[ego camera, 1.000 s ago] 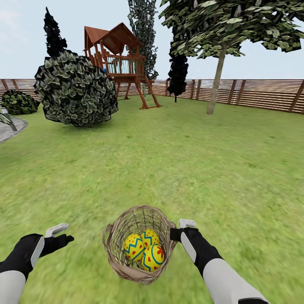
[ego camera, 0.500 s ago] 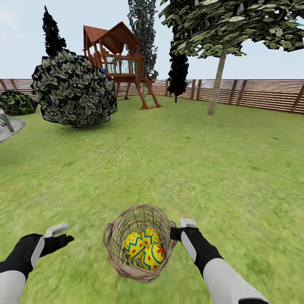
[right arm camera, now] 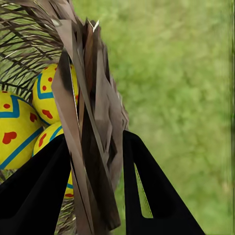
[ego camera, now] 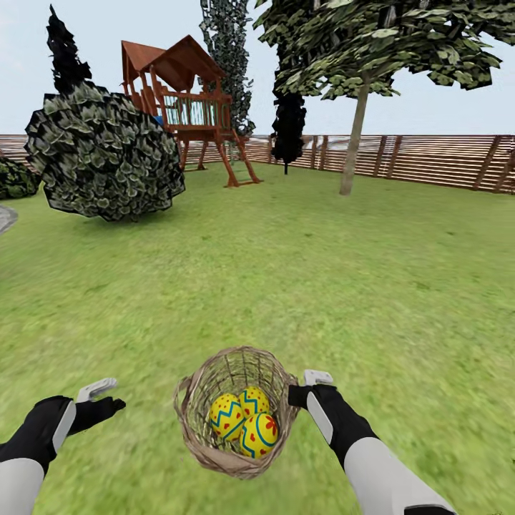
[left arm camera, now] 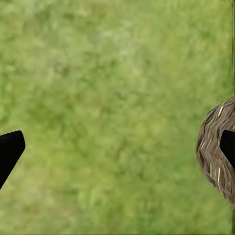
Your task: Take the three Easter eggs out of the wicker basket on the lawn in the garden, then place them on the lawn next to a single tree (choose any tree) so that all three eggs are next to the same tree and none are left in the basket.
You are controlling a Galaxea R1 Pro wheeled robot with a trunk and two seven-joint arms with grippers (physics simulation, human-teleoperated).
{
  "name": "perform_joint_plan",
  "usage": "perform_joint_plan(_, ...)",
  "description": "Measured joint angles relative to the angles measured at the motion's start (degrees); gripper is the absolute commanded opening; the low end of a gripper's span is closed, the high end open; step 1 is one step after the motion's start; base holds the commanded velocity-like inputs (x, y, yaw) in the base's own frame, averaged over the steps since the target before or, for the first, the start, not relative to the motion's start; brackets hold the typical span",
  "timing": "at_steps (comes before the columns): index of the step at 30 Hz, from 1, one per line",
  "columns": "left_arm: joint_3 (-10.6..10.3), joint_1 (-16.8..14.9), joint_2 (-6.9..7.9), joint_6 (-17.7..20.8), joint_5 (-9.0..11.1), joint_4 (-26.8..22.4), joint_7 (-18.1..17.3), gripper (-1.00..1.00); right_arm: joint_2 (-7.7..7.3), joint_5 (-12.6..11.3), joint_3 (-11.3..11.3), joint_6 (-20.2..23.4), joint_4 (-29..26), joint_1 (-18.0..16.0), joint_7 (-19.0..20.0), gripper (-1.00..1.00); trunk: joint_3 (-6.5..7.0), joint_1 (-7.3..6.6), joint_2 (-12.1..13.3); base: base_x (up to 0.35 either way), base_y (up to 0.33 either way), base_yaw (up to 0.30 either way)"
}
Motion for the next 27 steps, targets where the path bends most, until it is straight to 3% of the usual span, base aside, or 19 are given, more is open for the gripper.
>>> perform_joint_plan(5, -0.07, 0.00, 0.00, -0.04, 0.00, -0.03, 0.00, 1.00, 0.00, 0.03, 0.01, -0.03, 0.00, 0.00, 0.00, -1.00, 0.13, 0.00, 0.00, 0.261, 0.000, -0.245)
perform_joint_plan(11, -2.53, 0.00, 0.00, -0.07, 0.00, -0.01, 0.09, 1.00, 0.00, 0.09, 0.01, -0.04, 0.01, 0.00, 0.01, -1.00, 0.27, 0.00, 0.00, 0.261, 0.000, -0.195)
perform_joint_plan(27, -2.62, 0.02, 0.01, -0.06, 0.00, -0.01, 0.08, 1.00, 0.01, 0.05, 0.09, -0.13, 0.03, -0.01, 0.01, -1.00, 0.52, 0.00, 0.00, 0.261, 0.000, -0.078)
